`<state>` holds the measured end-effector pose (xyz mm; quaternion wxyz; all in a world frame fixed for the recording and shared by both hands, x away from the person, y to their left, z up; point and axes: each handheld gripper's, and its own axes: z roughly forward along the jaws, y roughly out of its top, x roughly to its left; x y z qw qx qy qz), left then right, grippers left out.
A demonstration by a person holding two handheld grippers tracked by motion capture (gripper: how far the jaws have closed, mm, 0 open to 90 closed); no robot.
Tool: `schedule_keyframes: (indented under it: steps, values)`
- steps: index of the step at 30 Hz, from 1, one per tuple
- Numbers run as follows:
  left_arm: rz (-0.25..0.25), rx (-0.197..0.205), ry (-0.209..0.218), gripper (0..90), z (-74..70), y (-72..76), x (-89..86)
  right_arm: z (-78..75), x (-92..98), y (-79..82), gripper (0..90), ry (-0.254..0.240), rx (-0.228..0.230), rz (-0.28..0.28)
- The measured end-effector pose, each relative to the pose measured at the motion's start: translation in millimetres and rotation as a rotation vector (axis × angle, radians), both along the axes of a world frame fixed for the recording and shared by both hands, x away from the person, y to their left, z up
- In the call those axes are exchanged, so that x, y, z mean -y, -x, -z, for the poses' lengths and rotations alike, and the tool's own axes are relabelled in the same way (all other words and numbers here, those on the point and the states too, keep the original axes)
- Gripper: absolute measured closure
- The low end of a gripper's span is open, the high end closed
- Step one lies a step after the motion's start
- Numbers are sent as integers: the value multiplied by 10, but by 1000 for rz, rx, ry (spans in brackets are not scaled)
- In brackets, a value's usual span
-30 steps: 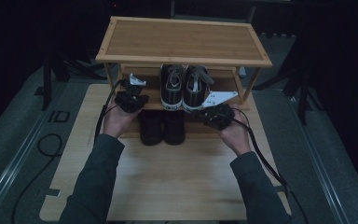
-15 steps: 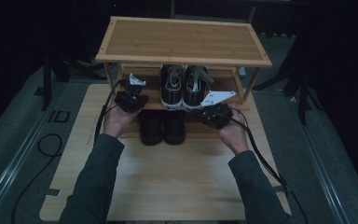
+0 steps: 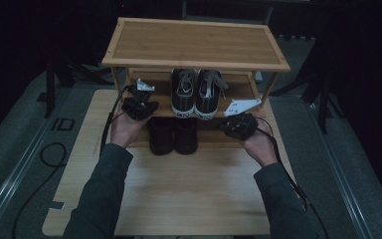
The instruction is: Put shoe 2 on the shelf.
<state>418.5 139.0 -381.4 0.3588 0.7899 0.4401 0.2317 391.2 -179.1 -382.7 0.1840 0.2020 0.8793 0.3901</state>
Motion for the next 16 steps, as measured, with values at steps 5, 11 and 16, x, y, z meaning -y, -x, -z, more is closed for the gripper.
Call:
schedule_keyframes:
  steps: [5,11,16]
  values:
    - [2,1,-10,900,-5,-1,5,35,135,-10,895,4,-19,24]
    - [-1,0,-8,900,-6,-5,10,86,261,-3,890,6,-40,48]
    - [1,0,-14,900,-8,-8,17,123,320,-8,892,14,-49,50]
